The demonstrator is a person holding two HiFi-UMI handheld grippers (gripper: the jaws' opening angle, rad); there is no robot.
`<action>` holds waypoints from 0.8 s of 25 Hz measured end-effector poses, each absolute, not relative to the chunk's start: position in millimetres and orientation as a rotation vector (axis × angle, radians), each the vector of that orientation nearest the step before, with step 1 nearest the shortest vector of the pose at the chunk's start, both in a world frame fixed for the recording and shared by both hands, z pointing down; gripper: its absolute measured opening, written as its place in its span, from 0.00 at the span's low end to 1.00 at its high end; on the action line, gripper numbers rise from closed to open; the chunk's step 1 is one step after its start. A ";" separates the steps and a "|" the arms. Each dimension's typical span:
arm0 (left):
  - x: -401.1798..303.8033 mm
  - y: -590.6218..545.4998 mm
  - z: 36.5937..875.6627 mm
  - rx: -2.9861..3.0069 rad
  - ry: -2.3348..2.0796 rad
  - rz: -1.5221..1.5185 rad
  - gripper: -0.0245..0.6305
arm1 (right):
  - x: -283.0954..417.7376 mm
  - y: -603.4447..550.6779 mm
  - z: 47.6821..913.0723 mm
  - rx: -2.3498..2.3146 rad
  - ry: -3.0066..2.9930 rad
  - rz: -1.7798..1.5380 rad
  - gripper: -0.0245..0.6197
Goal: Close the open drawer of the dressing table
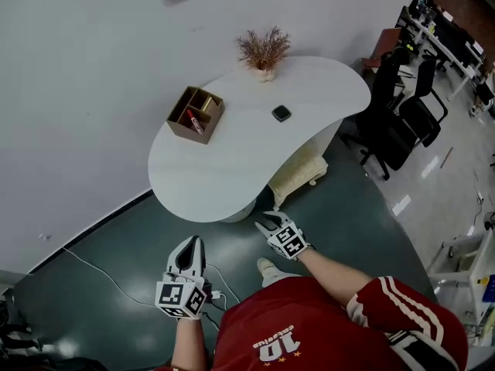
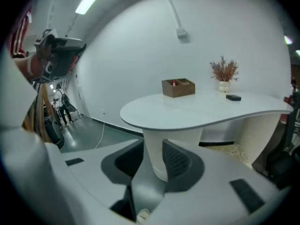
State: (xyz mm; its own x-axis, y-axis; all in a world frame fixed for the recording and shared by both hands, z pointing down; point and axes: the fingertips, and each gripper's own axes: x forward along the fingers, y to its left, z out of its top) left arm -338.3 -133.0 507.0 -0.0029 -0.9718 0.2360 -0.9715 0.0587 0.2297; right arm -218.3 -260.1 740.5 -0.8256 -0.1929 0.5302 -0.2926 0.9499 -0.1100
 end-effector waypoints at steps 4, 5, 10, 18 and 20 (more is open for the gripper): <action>-336.4 -118.6 487.2 2.015 -2.041 0.005 0.04 | -205.2 -252.4 680.0 0.409 -2.653 0.206 0.24; -338.5 -115.1 480.3 2.026 -2.058 0.004 0.04 | -202.6 -252.8 664.8 0.431 -2.678 0.197 0.24; -342.1 -89.4 449.6 2.060 -2.130 -0.012 0.04 | -186.3 -244.1 596.5 0.513 -2.777 0.168 0.24; -297.0 -48.8 396.6 2.144 -2.165 -0.015 0.04 | -156.2 -208.5 496.0 0.590 -2.888 0.187 0.22; -282.8 -43.6 381.3 2.194 -2.161 -0.043 0.04 | -148.3 -198.2 466.3 0.607 -2.929 0.161 0.23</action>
